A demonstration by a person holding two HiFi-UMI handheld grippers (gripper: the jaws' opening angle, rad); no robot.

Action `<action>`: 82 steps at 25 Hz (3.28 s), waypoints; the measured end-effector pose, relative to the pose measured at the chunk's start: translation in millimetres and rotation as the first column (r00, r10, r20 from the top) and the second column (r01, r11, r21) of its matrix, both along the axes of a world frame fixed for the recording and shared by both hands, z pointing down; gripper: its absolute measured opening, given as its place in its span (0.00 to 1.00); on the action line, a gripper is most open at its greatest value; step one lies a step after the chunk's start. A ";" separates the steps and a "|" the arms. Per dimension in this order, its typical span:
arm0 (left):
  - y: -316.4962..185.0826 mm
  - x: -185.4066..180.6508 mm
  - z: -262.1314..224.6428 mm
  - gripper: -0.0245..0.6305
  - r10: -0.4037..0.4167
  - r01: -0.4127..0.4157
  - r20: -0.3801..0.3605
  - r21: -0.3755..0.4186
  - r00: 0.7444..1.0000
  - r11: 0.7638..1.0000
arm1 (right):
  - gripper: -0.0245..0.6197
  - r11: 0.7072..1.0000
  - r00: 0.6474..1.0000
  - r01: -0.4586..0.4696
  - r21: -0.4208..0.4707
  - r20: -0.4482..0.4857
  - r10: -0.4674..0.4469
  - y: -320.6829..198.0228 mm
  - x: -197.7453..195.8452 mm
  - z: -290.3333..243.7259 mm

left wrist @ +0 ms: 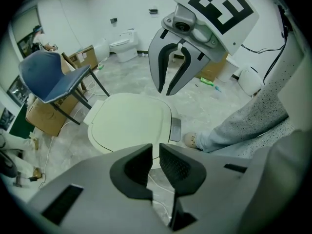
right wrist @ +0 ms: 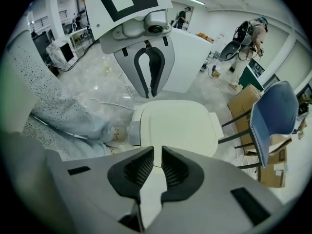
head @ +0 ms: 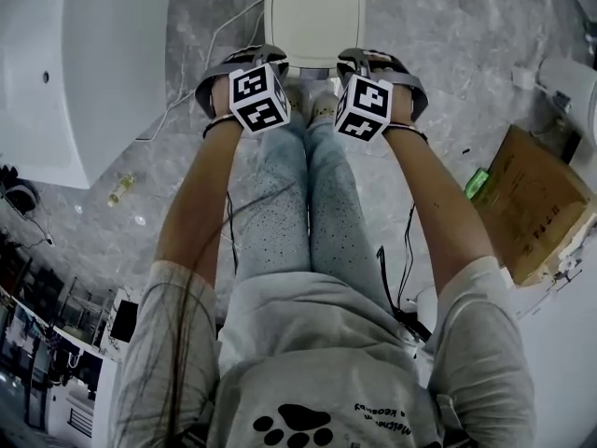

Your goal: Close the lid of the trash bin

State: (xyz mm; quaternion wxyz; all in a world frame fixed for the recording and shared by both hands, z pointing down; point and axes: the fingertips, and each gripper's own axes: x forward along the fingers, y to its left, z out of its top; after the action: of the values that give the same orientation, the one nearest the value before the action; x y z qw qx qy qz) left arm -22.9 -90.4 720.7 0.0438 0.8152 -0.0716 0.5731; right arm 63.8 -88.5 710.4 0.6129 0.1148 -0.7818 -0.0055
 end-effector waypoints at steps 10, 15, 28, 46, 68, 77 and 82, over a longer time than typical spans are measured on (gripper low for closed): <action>1.3 11.2 -109.7 0.07 -0.061 0.065 -0.069 0.064 0.996 0.996 | 0.10 0.992 0.996 -0.054 0.113 0.078 0.045 2.8 -15.7 -114.0; -2.5 21.4 -180.6 0.07 -0.115 0.133 -0.128 0.139 0.985 0.981 | 0.09 0.979 0.988 -0.093 0.179 0.140 0.069 7.6 -18.8 -180.0; 20.9 33.2 -362.6 0.07 -0.154 0.237 -0.262 0.326 0.953 0.915 | 0.09 0.907 0.970 -0.159 0.391 0.234 0.069 27.7 -23.2 -364.4; 45.1 34.3 -538.1 0.07 -0.171 0.404 -0.456 0.482 0.873 0.777 | 0.09 0.777 0.928 -0.275 0.567 0.367 0.061 50.2 -18.7 -537.9; 71.4 19.2 -640.8 0.07 -0.265 0.710 -0.769 0.321 0.581 0.627 | 0.09 0.654 0.538 -0.703 0.280 0.811 0.232 74.2 6.0 -640.7; 86.4 25.1 -644.6 0.07 -0.278 0.723 -0.777 0.304 0.565 0.620 | 0.09 0.634 0.458 -0.745 0.207 0.849 0.262 91.5 7.0 -638.7; 86.8 24.4 -644.2 0.07 -0.276 0.731 -0.789 0.293 0.549 0.616 | 0.09 0.623 0.455 -0.754 0.207 0.850 0.268 94.7 11.2 -636.1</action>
State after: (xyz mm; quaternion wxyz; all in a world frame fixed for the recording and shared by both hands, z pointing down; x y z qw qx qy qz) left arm 1.5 -3.5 76.5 -0.0180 0.8701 -0.4724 0.1396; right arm 74.9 6.2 74.3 0.1354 0.5240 -0.8408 0.0087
